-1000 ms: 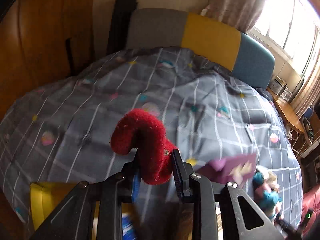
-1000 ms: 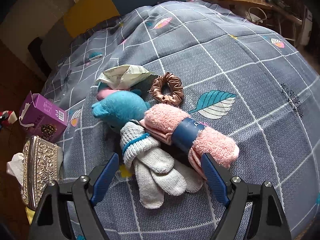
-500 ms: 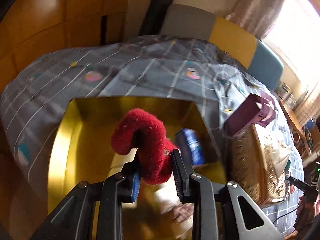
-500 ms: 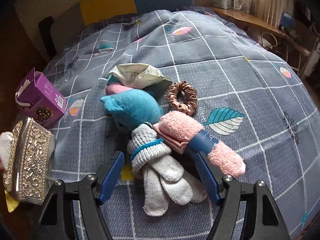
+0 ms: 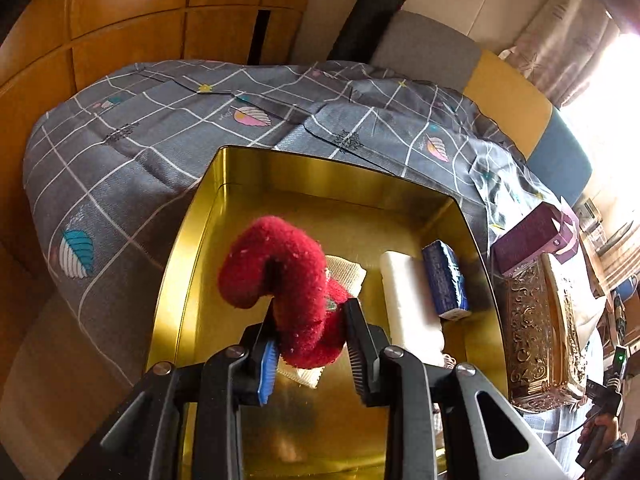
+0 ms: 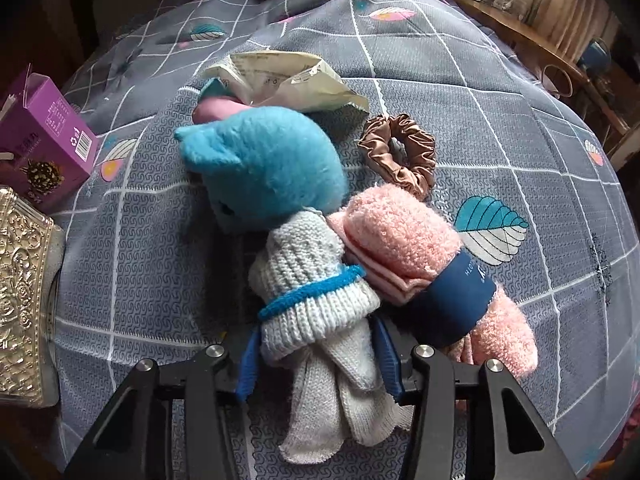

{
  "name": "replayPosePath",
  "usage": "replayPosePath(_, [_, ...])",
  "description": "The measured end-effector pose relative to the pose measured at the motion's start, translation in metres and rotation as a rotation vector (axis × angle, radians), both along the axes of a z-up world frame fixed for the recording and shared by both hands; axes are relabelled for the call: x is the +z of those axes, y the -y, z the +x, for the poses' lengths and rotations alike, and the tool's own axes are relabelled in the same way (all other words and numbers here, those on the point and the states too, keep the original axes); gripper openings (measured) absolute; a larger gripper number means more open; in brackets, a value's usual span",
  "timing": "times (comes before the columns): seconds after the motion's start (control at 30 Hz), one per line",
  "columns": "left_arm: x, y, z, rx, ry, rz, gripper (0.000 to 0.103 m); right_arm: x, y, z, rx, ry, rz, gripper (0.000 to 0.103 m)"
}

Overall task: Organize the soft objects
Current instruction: 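Drop the red plush into the tray with the left tool while the right tool grasps the white glove, then lift the white knitted glove with the right tool toward the gold tray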

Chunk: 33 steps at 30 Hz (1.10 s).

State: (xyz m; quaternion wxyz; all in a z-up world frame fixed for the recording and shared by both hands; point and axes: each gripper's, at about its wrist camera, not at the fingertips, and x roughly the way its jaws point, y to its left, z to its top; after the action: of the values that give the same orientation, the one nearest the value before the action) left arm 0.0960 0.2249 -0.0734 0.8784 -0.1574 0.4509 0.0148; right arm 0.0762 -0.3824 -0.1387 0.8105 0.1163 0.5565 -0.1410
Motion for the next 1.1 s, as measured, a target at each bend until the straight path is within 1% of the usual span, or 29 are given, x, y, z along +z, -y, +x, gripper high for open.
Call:
replayPosePath(0.1, [0.006,0.002,0.010,-0.010,0.007,-0.002,0.028,0.000,0.002,-0.002,0.010,0.003,-0.010,0.051])
replayPosePath(0.17, [0.015,0.004,0.020,-0.015,0.034,-0.006,0.029,0.000,0.000,-0.004,0.020,0.007,-0.028,0.051])
replayPosePath(0.27, [0.019,0.008,0.042,-0.036,0.036,-0.034,0.030,-0.002,-0.010,-0.004,0.038,0.006,-0.065,0.051])
replayPosePath(0.37, [0.010,0.013,0.065,-0.035,0.016,-0.056,0.031,-0.002,-0.012,-0.006,0.044,0.006,-0.075,0.050])
replayPosePath(0.47, [-0.005,0.018,0.085,-0.045,-0.026,-0.095,0.038,0.000,-0.017,-0.008,0.049,0.006,-0.084,0.050])
replayPosePath(0.5, [-0.010,0.020,0.091,-0.044,-0.043,-0.101,0.042,-0.001,-0.017,-0.007,0.050,0.006,-0.086,0.050])
replayPosePath(0.53, [-0.016,0.023,0.096,-0.053,-0.062,-0.098,0.042,-0.001,-0.018,-0.008,0.050,0.006,-0.087,0.050])
replayPosePath(0.57, [-0.021,0.026,0.102,-0.065,-0.082,-0.085,0.044,-0.001,-0.019,-0.008,0.052,0.005,-0.088,0.050])
replayPosePath(0.63, [-0.030,0.029,0.107,-0.057,-0.104,-0.047,0.049,-0.002,-0.023,-0.005,0.052,0.004,-0.087,0.050])
replayPosePath(0.7, [-0.033,0.029,0.104,-0.048,-0.107,-0.040,0.061,-0.002,-0.022,-0.004,0.051,0.003,-0.088,0.050])
replayPosePath(0.77, [-0.031,0.027,0.095,-0.035,-0.089,-0.016,0.070,0.000,-0.023,-0.003,0.053,0.002,-0.089,0.050])
replayPosePath(0.9, [-0.021,0.026,0.070,-0.016,-0.045,0.064,0.071,-0.001,-0.022,-0.002,0.057,0.005,-0.091,0.050])
replayPosePath(1.1, [-0.006,0.039,0.027,-0.054,0.029,0.174,0.071,0.000,-0.022,-0.001,0.055,0.007,-0.093,0.050])
